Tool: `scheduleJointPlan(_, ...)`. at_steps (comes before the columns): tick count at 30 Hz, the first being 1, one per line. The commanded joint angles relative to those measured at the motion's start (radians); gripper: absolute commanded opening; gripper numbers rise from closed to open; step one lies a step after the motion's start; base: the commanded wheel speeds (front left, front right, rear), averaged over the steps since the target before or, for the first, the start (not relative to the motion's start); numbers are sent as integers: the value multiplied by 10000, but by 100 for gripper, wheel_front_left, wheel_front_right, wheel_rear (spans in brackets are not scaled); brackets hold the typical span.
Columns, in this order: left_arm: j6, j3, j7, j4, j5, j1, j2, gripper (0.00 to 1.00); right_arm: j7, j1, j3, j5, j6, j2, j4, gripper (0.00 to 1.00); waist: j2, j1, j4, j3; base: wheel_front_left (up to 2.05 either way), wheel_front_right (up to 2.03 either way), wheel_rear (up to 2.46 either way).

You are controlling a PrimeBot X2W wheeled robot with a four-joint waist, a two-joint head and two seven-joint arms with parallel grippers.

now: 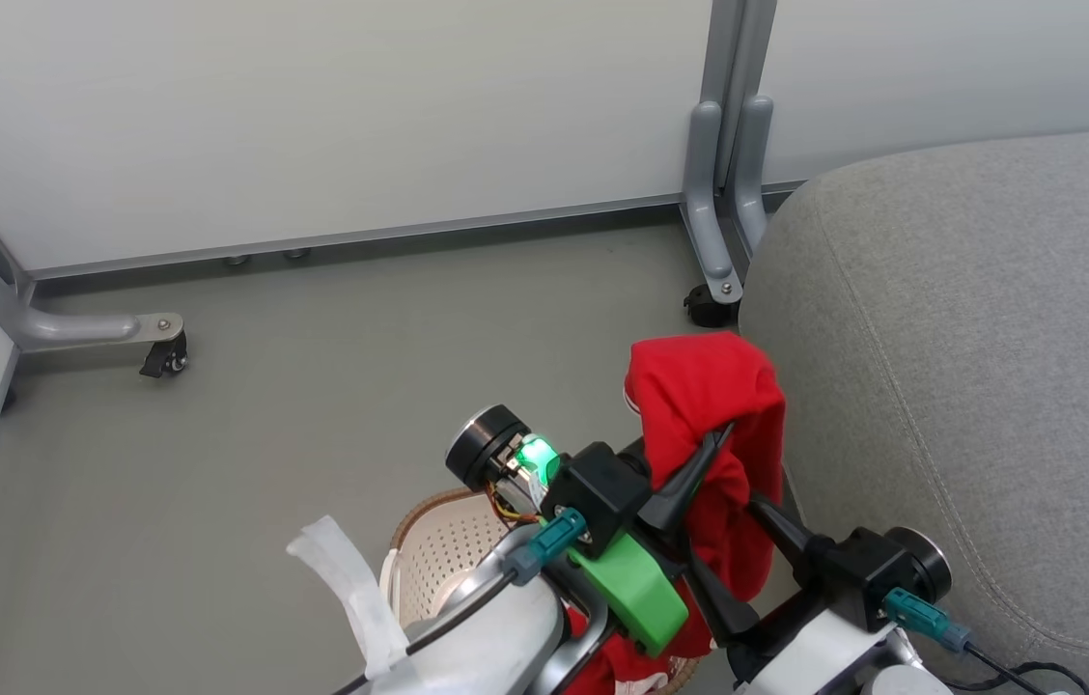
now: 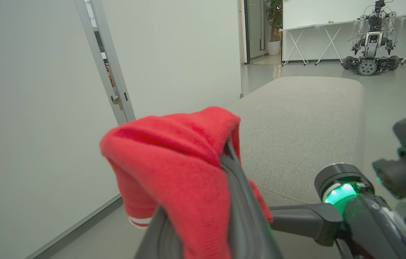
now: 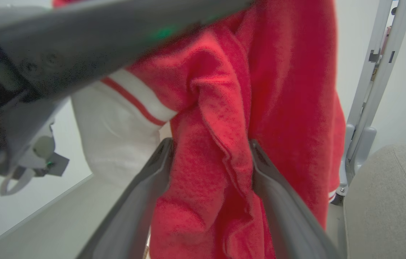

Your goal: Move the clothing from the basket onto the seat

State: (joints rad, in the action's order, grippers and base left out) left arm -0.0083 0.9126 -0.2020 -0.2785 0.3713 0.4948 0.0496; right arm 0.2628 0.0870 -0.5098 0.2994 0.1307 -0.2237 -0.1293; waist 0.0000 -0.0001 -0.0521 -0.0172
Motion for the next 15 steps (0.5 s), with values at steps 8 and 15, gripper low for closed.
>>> scheduleJointPlan(8, 240, 381, 3, -89, 412, 198, 18, 0, 30, -143, 163, -137, 1, 88, -454, 0, 0, 1, -27, -48, 0, 0, 0)
scheduleJointPlan(15, 305, 383, -108, -723, 590, 58, 18, 0, 30, -420, 408, 124, 1, 73, -161, 0, 0, 1, -56, -38, 0, 0, 0)
